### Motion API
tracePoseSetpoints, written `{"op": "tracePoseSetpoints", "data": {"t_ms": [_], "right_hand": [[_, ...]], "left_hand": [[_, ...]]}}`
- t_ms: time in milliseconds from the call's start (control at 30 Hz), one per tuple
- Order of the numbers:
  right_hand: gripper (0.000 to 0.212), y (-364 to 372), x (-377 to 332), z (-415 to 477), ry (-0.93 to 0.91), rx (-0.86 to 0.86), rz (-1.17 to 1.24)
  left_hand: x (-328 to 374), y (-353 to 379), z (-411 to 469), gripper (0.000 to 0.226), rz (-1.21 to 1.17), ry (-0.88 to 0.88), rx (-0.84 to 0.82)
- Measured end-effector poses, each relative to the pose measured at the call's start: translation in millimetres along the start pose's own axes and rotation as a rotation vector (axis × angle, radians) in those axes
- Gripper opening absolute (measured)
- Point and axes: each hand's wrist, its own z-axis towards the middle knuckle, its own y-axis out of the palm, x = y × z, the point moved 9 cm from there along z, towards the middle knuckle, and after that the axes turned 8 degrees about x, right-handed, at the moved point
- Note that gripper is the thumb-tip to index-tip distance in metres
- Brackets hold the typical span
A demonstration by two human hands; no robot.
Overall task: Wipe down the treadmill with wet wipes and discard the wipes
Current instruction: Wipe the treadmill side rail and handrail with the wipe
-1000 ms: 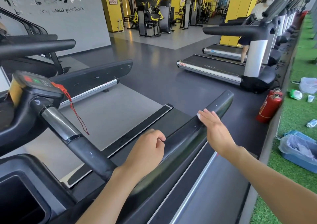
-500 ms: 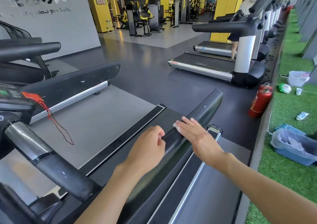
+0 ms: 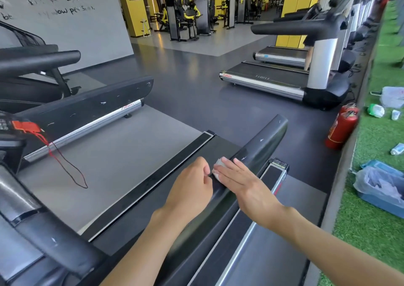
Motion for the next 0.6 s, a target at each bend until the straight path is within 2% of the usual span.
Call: {"op": "tracePoseSetpoints", "data": {"t_ms": [300,433,533,600], "right_hand": [[0.073,-5,36,5,-0.039,-0.018,-0.045],[0.088,-2,66,9,0.076,-0.072,-0.1],[0.081,-13,56,19,0.166,0.004,-0.034],[0.071,-10,18,24,0.11,0.017,0.082]], "left_hand": [[-5,0,-9,0.022,-0.014,-0.03,-0.017],[-7,-3,-12,0.024,-0.036,-0.075,-0.027],[-3,-5,-13,0.024,-0.034,-0.072,-0.015],[0,-6,-12,0.022,-0.036,-0.05,0.007]]}}
